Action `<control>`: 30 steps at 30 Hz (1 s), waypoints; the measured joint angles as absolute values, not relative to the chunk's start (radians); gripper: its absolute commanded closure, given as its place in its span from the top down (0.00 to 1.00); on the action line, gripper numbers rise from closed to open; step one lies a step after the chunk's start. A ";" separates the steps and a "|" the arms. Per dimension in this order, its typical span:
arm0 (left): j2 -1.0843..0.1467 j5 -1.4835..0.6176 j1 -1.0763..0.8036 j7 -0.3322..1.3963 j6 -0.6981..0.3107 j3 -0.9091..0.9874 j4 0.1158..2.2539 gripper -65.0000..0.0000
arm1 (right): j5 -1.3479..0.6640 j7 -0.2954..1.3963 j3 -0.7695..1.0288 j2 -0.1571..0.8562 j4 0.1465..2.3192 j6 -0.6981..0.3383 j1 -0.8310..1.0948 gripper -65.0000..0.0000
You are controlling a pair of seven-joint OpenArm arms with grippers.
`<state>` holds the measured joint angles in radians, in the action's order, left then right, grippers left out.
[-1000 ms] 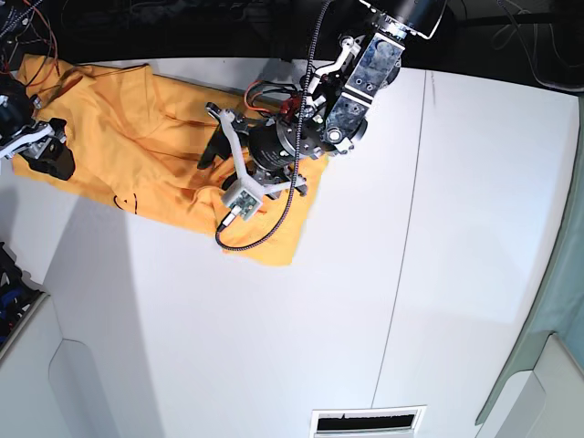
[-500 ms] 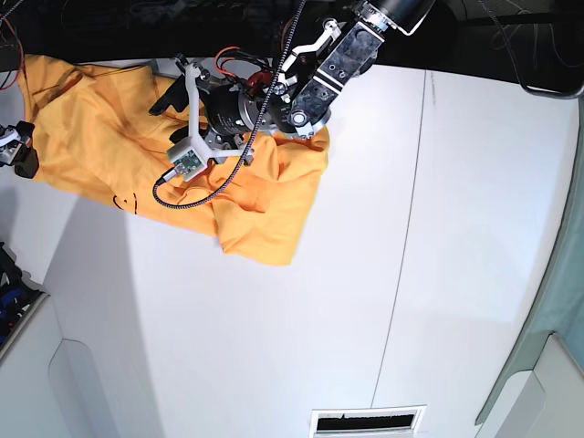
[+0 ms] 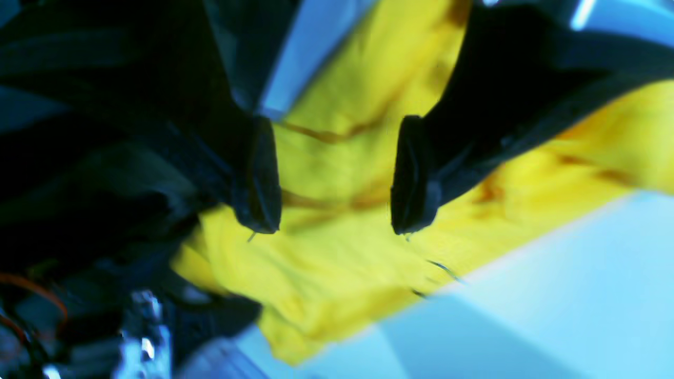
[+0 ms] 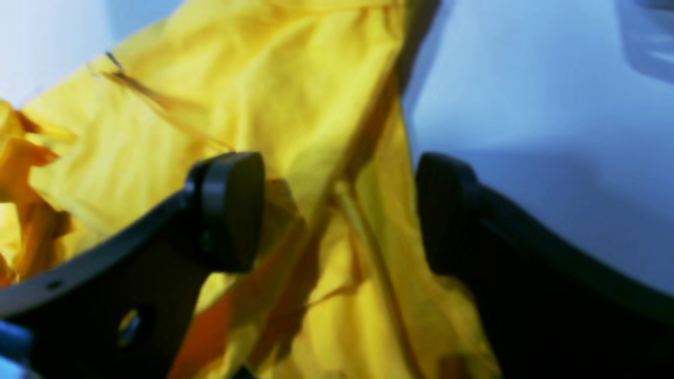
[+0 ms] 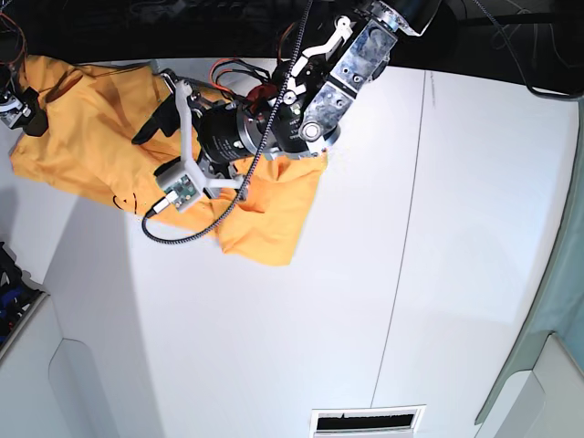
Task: Layout the t-shirt on the table in an organized manner, then fold the t-shirt properly
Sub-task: 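Carry the strip end with the left gripper over onto the strip's middle, then press and adjust the folded bundle with the left gripper, then release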
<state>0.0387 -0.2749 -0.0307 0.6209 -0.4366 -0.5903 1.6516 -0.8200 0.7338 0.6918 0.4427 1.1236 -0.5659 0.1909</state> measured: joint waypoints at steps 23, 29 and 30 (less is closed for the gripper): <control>-0.096 -0.263 -0.175 0.478 -0.484 -0.235 1.578 0.00 | -0.812 0.748 0.691 0.440 1.121 -0.569 0.136 0.69; -0.097 -0.213 -0.179 0.447 -0.487 -0.385 1.578 0.00 | -0.812 0.748 0.691 0.440 1.121 -0.568 0.136 0.69; -0.097 -0.199 -0.178 0.447 -0.487 -0.412 1.578 0.00 | -0.812 0.748 0.691 0.440 1.121 -0.568 0.136 0.69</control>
<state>-0.0967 -0.1986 -0.1783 0.4473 -0.4870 -0.4118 1.5776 -0.8116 0.7479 0.6914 0.4400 1.1206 -0.5682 0.1356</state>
